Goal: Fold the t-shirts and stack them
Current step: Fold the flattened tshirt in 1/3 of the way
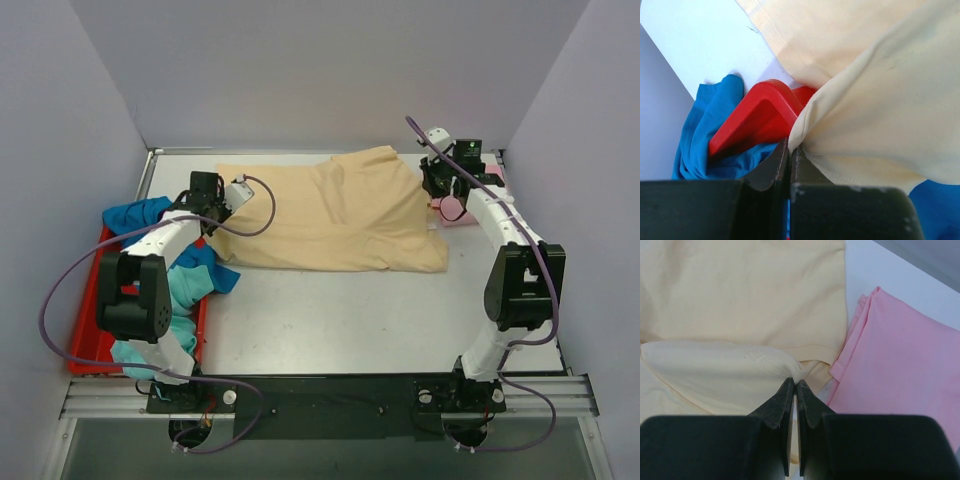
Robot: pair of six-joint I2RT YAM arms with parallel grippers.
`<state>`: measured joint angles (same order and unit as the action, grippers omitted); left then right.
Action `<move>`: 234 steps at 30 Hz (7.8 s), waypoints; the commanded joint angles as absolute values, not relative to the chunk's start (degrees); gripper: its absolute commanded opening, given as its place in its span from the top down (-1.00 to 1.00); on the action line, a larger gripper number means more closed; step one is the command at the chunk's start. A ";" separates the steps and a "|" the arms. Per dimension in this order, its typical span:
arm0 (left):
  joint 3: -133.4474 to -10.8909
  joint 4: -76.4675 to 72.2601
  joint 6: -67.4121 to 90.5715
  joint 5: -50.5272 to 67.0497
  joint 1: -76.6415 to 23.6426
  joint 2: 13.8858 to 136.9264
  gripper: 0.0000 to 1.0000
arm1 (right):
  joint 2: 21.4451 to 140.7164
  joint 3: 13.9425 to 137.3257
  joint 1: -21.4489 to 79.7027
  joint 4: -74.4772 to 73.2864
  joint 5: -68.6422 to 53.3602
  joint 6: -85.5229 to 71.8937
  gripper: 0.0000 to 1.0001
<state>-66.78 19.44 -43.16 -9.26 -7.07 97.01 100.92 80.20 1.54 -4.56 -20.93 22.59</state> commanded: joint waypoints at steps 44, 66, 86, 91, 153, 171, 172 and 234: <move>-55.64 31.02 -49.82 8.33 -23.03 78.40 -0.65 | 94.94 58.37 -7.47 -25.04 -12.75 -16.17 1.00; -44.04 23.13 -62.84 16.09 -25.05 78.22 -0.74 | 79.01 50.71 -29.35 -35.86 -5.01 -15.64 1.00; -37.10 21.08 -64.87 10.10 -23.91 74.21 1.00 | 78.49 49.83 -31.99 -33.92 -5.71 -15.38 1.00; -38.32 34.87 -61.17 14.15 -24.17 71.55 1.00 | 76.91 49.48 -32.08 -34.10 -5.89 -15.64 1.00; -56.87 36.38 -31.03 21.27 -20.57 76.91 -0.70 | 104.87 71.99 14.85 -41.40 13.80 -15.73 1.00; -56.60 36.12 -31.38 21.88 -20.57 76.55 -0.70 | 77.26 43.26 16.26 -39.90 -2.19 -31.10 0.82; -56.60 36.04 -31.55 21.88 -20.57 76.38 -0.70 | 75.69 42.29 16.26 -39.99 -4.20 -32.07 0.75; -56.69 36.83 -32.08 21.18 -20.57 76.55 -0.70 | 98.34 66.18 22.41 -25.41 13.80 -28.39 1.00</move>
